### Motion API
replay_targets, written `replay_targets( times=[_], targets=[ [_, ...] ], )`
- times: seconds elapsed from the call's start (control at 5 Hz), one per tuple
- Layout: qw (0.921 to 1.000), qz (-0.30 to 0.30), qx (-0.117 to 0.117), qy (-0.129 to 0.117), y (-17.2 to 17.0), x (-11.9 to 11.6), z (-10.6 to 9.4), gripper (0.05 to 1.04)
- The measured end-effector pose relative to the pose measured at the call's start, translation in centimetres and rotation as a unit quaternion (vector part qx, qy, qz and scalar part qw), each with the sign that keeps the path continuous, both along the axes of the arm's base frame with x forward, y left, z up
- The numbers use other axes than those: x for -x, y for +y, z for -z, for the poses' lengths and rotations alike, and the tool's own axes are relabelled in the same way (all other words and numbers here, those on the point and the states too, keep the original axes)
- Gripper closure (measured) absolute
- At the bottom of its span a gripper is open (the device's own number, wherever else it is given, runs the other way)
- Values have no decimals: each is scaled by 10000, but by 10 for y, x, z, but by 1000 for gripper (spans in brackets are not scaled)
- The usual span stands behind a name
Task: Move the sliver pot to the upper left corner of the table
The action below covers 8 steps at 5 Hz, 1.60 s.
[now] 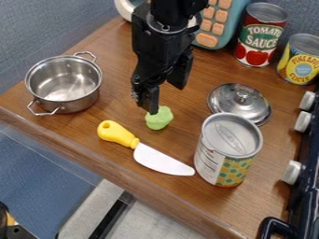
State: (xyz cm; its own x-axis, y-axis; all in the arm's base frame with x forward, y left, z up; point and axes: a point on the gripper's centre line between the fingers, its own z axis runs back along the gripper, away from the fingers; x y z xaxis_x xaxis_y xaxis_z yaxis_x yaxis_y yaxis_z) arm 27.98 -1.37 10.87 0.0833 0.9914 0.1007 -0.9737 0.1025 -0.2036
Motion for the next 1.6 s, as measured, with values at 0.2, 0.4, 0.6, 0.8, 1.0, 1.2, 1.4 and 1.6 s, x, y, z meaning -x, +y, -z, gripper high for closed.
replay_targets(
  times=[0.2, 0.4, 0.6, 0.8, 1.0, 1.2, 1.4, 1.6],
  targets=[
    [9999, 0, -13, 122, 0, 2, 7, 83],
    [9995, -22, -168, 276, 13, 10, 15, 83],
    [9996, -111, -258, 97, 28, 18, 4, 83],
    [9972, -607, -437, 3, 67, 36, -5, 83],
    [9934, -1044, -481, 6, 94, 48, -5, 83],
    [9871, -1509, -534, -24, 128, 58, -6, 83],
    [9861, -1492, -722, 142, 152, 64, 6, 83],
    [9898, -1004, -989, 209, 164, 61, 12, 83]
  ],
)
